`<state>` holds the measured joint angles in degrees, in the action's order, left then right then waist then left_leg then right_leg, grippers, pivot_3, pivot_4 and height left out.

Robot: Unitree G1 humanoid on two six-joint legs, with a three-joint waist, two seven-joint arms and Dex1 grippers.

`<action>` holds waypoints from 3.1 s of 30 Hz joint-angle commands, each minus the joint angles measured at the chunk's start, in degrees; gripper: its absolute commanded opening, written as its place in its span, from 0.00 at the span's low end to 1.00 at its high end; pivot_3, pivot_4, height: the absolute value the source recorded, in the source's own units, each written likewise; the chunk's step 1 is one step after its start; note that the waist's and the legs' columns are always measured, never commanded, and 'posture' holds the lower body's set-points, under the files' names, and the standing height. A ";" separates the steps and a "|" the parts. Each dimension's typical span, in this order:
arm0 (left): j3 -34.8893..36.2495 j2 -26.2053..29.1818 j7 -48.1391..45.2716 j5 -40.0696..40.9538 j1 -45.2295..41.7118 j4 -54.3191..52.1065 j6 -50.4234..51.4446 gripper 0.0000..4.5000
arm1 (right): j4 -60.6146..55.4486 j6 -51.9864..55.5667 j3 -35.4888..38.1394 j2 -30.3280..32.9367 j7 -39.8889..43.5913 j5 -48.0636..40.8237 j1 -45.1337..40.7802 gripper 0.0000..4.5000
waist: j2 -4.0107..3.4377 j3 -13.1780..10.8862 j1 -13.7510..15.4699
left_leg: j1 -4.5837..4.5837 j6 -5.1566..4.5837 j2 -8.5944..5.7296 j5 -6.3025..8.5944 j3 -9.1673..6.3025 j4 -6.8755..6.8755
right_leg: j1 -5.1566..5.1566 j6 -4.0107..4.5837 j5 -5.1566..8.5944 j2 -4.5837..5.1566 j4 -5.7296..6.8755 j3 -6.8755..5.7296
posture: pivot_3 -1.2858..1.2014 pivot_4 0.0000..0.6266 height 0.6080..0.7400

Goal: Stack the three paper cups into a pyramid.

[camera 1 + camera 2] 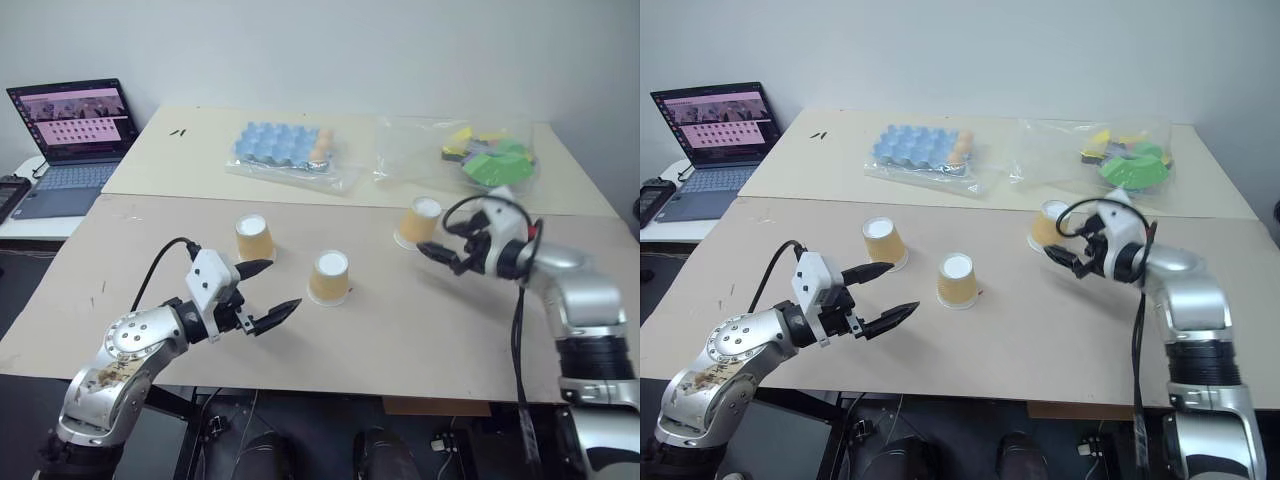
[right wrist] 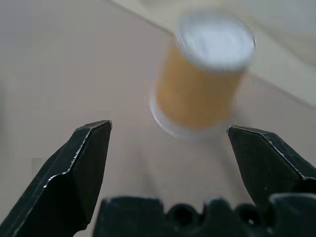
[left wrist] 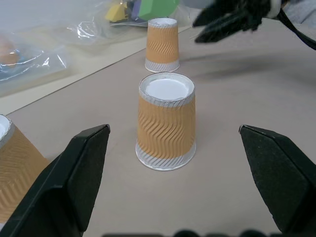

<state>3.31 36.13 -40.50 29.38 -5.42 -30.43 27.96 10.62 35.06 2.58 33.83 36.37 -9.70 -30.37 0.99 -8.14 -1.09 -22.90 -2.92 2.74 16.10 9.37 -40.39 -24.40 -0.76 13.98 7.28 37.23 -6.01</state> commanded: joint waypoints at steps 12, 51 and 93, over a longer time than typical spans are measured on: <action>1.27 0.65 -0.40 0.09 -0.84 -1.35 -0.02 1.00 | 20.24 -13.34 3.31 -6.37 -10.50 1.74 -16.15 0.98 | -0.07 -0.04 0.33 | -0.03 0.01 0.01 -0.01 -0.02 0.00 | 0.01 -0.01 0.01 -0.10 -0.02 0.02 | 0.52 0.24 0.75; 0.64 0.74 0.89 0.09 0.62 -2.57 0.93 1.00 | -2.96 -10.81 -2.36 5.74 21.99 -7.06 -8.03 0.61 | -0.19 -0.11 0.00 | 0.02 0.01 0.08 0.00 -0.08 -0.01 | 0.06 0.00 -0.01 -0.09 -0.03 0.02 | 0.52 0.24 0.75; 7.94 -4.29 12.84 -0.25 3.35 -3.57 3.58 1.00 | -12.81 -6.18 -6.11 -2.08 25.16 -8.95 -8.34 0.99 | -0.18 -0.11 0.41 | -0.02 0.01 0.08 0.00 -0.13 -0.01 | 0.05 0.01 -0.01 -0.09 -0.04 -0.02 | 0.52 0.24 0.75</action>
<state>8.32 32.19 -29.78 29.41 -2.94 -32.80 31.65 2.50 26.16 -7.95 30.30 62.18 -15.11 -38.92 0.81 -8.25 -0.68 -22.91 -2.92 2.81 16.10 9.23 -40.40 -24.35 -0.74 13.96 7.20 37.19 -6.03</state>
